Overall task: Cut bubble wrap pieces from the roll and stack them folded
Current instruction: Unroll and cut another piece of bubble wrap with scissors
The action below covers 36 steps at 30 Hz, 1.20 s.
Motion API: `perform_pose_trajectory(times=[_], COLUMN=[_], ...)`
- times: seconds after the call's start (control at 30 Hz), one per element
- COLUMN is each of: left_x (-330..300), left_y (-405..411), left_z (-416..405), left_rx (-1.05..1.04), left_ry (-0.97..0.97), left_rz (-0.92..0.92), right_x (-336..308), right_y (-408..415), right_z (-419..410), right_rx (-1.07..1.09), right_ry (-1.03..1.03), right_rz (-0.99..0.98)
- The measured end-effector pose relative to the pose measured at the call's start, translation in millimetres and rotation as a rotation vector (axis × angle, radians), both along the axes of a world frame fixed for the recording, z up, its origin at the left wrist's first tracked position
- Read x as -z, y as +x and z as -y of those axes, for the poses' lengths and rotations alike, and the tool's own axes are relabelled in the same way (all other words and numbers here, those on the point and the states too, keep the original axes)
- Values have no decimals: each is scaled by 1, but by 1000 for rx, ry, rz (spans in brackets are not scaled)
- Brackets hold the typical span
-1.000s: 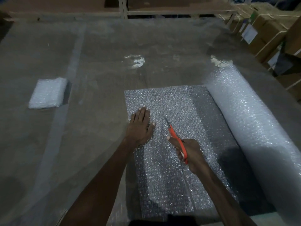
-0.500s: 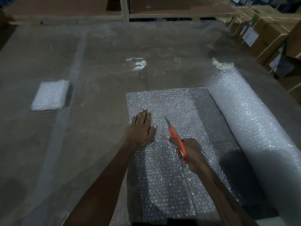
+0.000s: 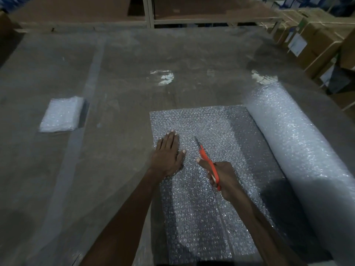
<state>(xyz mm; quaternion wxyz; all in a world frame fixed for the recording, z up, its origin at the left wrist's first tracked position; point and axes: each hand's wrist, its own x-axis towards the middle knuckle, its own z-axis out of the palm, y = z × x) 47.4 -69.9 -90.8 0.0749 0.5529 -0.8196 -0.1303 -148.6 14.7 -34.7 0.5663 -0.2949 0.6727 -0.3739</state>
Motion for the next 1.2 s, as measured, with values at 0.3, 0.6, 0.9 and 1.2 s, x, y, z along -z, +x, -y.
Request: perform_pose_trajectory(times=[0.3, 0.6, 0.9, 1.2], left_x=[-5, -5, -9, -9], left_y=[-1, 0, -1, -1], left_z=[-2, -2, -3, -3], left_rx=[0, -2, 2, -5], left_ry=[-3, 5, -6, -6], left_rz=[13, 15, 31, 25], right_x=[0, 1, 1, 2], right_y=[3, 3, 6, 6], right_z=[7, 15, 21, 27], right_rx=[16, -16, 12, 9], right_ry=[15, 21, 8, 19], right_rz=[-24, -47, -20, -17])
